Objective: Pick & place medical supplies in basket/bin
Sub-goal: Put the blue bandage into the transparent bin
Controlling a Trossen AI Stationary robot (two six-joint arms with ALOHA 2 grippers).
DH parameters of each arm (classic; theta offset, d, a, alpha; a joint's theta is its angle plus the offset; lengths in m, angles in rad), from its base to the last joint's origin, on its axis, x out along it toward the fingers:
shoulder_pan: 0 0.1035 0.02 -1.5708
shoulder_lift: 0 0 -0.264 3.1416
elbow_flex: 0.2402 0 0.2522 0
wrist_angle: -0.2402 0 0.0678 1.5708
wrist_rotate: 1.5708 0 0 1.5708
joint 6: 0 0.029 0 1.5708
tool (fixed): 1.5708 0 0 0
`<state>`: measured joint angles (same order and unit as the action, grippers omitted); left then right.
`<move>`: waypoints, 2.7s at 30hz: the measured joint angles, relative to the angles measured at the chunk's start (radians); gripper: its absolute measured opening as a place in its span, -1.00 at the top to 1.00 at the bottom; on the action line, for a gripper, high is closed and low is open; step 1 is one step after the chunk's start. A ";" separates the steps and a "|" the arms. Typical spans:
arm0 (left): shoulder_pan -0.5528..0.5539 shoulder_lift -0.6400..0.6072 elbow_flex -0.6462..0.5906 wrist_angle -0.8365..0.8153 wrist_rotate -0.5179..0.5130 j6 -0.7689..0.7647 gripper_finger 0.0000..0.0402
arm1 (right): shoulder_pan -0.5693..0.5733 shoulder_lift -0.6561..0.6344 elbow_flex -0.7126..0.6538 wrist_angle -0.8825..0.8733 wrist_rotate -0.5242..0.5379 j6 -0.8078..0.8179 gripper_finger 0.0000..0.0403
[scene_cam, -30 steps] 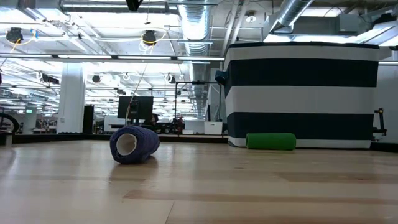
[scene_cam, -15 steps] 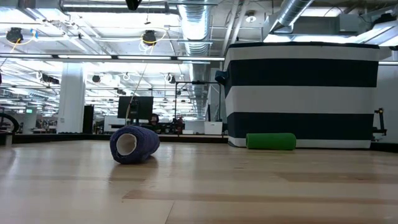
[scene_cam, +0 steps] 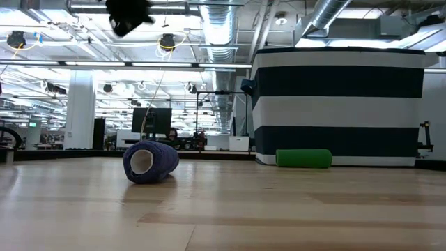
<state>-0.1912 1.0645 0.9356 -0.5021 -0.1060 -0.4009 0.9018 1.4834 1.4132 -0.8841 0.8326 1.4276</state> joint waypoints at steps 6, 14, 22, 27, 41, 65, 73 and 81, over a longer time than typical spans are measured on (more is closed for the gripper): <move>0.042 0.061 -0.024 -0.103 0.167 0.087 0.04 | 0.001 0.000 0.000 0.003 -0.004 0.026 0.09; 0.135 0.204 -0.166 0.080 0.349 0.231 -0.32 | 0.001 0.000 0.000 0.006 -0.020 0.081 0.09; 0.238 0.392 -0.199 0.269 0.532 0.318 -0.31 | 0.001 0.000 0.001 0.061 -0.055 0.095 0.09; 0.249 0.486 -0.199 0.317 0.601 0.346 -0.27 | 0.001 0.001 0.001 0.087 -0.078 0.095 0.09; 0.249 0.609 -0.198 0.460 0.655 0.340 -0.26 | 0.001 0.001 0.001 0.106 -0.082 0.092 0.09; 0.242 0.612 -0.199 0.477 0.692 0.316 0.91 | 0.001 0.001 0.001 0.104 -0.085 0.092 0.22; 0.214 0.580 -0.199 0.638 0.731 0.207 0.98 | 0.001 0.001 0.001 0.111 -0.085 0.091 0.28; 0.132 0.441 -0.183 0.812 0.639 0.073 0.99 | 0.004 0.002 0.001 0.107 -0.085 0.075 0.26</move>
<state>-0.0590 1.5054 0.7531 0.3104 0.5334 -0.3276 0.9062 1.4849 1.4139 -0.7768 0.7479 1.5024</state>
